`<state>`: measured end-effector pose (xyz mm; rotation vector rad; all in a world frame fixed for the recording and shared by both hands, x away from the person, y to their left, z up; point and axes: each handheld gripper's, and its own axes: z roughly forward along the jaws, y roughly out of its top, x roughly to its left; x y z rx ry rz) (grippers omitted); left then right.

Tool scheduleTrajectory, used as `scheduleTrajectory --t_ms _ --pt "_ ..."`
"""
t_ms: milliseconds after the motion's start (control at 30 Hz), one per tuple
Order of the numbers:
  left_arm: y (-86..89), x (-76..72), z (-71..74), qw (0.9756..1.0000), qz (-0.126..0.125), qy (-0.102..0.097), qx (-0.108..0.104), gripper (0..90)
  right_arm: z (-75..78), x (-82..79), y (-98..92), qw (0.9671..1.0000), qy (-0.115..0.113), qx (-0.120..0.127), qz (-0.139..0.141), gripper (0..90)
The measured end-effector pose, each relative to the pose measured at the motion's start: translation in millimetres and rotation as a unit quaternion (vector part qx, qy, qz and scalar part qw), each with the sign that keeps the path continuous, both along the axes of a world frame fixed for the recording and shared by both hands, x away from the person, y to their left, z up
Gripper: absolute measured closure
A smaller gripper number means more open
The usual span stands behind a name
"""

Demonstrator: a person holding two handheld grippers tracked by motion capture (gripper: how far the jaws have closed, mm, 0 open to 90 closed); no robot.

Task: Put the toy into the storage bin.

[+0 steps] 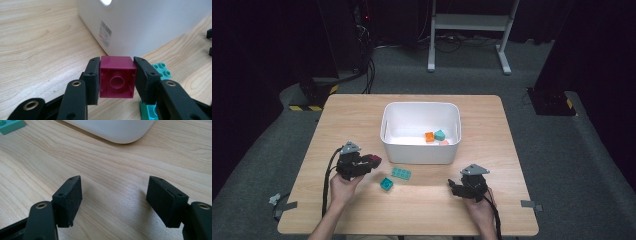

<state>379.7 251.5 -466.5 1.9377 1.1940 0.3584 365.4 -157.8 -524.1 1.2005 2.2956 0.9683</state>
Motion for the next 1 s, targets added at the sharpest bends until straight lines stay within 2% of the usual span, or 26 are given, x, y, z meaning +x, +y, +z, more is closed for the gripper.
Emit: scheduleTrajectory --t_ms 267,500,667,767,900,1000 --pt "10.6 -5.4 19.5 0.9998 0.009 -0.016 -0.007 58.5 0.0 0.0 0.0 1.0000 0.000 0.000 0.000 28.5" --pt "16.4 -6.5 23.9 0.9995 0.017 -0.014 -0.022 58.5 0.0 0.0 0.0 1.0000 0.000 0.000 0.000 28.5" --pt "19.4 -4.5 25.8 0.9996 0.015 -0.017 -0.014 58.5 0.0 0.0 0.0 1.0000 0.000 0.000 0.000 28.4" --pt "22.4 -2.7 32.8 0.9992 0.017 -0.018 -0.031 58.5 0.0 0.0 0.0 1.0000 0.000 0.000 0.000 28.5" --pt "23.1 -2.2 42.1 0.9988 0.021 -0.032 -0.031 58.5 0.0 0.0 0.0 1.0000 0.000 0.000 0.000 28.4" --pt "23.1 -1.7 46.6 0.9987 0.023 -0.035 -0.030 58.5 0.0 0.0 0.0 1.0000 0.000 0.000 0.000 28.5"
